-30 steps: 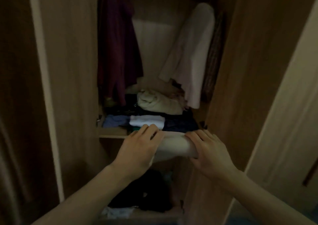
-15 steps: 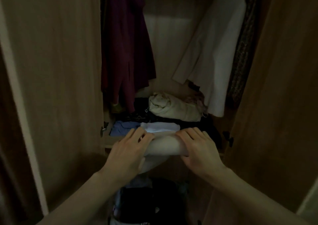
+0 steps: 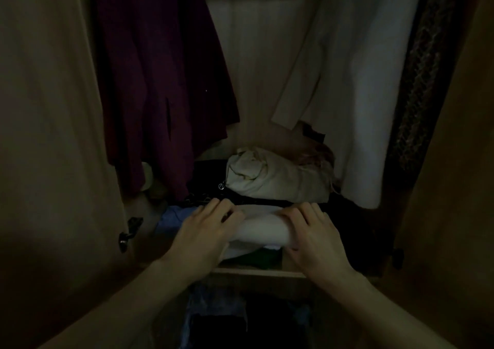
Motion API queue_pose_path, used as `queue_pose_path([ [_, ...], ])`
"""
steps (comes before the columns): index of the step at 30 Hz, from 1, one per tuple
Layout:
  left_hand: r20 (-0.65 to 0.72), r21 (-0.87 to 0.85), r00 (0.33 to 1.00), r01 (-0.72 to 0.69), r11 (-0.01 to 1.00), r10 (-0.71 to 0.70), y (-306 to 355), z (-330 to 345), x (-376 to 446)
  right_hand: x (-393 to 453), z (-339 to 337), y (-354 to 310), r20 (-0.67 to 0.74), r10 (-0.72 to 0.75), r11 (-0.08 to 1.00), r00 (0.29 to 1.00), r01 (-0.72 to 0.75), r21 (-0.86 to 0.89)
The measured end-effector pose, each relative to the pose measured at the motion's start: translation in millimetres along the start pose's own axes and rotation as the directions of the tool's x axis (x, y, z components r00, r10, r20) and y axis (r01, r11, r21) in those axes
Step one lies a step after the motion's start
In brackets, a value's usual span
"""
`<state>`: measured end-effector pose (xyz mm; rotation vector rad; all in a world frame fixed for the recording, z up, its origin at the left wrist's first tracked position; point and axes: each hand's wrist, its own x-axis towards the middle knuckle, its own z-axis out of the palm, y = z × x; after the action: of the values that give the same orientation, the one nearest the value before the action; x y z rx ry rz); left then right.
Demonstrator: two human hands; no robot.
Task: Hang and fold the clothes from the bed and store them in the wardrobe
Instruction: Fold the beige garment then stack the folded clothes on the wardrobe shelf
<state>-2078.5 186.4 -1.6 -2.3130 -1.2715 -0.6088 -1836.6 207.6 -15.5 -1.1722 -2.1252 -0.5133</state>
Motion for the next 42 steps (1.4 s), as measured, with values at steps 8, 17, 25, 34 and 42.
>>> queue_pose_path([
  [8,-0.223,0.027,0.971,-0.083,0.996,0.087,-92,74,40,57,79,21,-0.004,-0.123,0.992,0.992,0.123,-0.023],
  [17,-0.586,0.014,0.806,-0.090,0.996,0.081,-153,145,116,129,150,73,-0.262,-0.103,0.993,0.959,0.086,-0.077],
  [25,0.184,-0.131,0.964,-0.172,0.976,0.194,-136,232,58,42,236,95,0.330,0.047,0.987,0.943,-0.095,0.133],
  [34,0.344,-0.283,0.931,-0.024,0.959,0.124,-145,226,56,45,237,97,0.387,-0.010,0.982,0.922,-0.064,0.180],
  [42,0.278,-0.324,0.958,0.155,0.933,-0.063,-117,238,53,37,247,63,0.319,0.127,0.981,0.939,-0.166,0.097],
])
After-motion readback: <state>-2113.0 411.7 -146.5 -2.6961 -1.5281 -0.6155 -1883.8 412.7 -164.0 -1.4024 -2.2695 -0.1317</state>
